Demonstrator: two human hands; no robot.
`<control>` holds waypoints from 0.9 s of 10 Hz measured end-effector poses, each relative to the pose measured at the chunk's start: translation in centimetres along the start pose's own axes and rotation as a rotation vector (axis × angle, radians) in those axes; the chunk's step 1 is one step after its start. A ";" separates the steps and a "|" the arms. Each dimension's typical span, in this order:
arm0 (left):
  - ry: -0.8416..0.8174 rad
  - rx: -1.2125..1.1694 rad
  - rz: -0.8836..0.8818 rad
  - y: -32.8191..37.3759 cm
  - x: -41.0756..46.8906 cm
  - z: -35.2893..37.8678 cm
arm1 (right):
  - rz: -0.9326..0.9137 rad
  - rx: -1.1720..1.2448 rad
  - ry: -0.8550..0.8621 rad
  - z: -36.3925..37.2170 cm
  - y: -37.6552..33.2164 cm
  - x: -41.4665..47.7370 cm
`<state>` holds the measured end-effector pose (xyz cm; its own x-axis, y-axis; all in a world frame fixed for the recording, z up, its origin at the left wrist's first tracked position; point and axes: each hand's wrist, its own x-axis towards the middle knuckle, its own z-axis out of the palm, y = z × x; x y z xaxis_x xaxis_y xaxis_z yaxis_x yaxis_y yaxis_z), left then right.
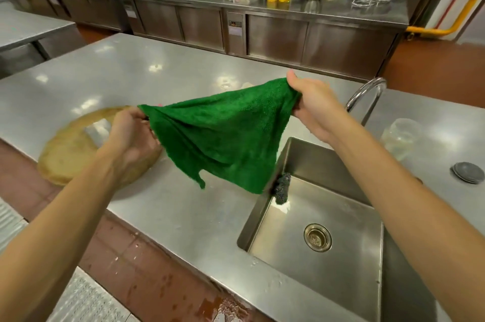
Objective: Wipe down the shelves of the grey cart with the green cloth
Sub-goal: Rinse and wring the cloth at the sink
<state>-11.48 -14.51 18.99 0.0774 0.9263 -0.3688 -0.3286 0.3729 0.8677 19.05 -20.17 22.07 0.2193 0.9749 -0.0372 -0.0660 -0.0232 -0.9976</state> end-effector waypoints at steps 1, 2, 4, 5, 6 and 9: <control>0.072 -0.016 0.023 0.0 0.1 -1.7 | 0.024 0.029 -0.072 0.4 2.9 -0.3; 0.063 0.108 -0.046 -3.0 0.6 -6.3 | 0.124 0.034 -0.120 0.8 8.7 -2.2; 0.271 0.582 -0.142 -16.8 -2.0 -15.3 | 0.495 -0.197 -0.115 2.2 23.6 -10.1; 0.349 0.628 -0.220 -21.9 -4.6 -18.0 | 0.675 -0.353 -0.178 2.6 28.7 -14.3; 0.407 0.629 -0.235 -25.3 -7.0 -20.2 | 0.781 -0.443 -0.206 3.0 31.8 -17.6; 0.387 1.067 -0.135 -29.8 -8.0 -22.2 | 0.870 -0.281 -0.011 3.4 34.9 -21.4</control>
<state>-23.19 -34.22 -11.36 -0.3046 0.8654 -0.3980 0.6421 0.4952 0.5852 8.73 -41.05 -11.70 0.1940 0.5904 -0.7835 0.0360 -0.8024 -0.5957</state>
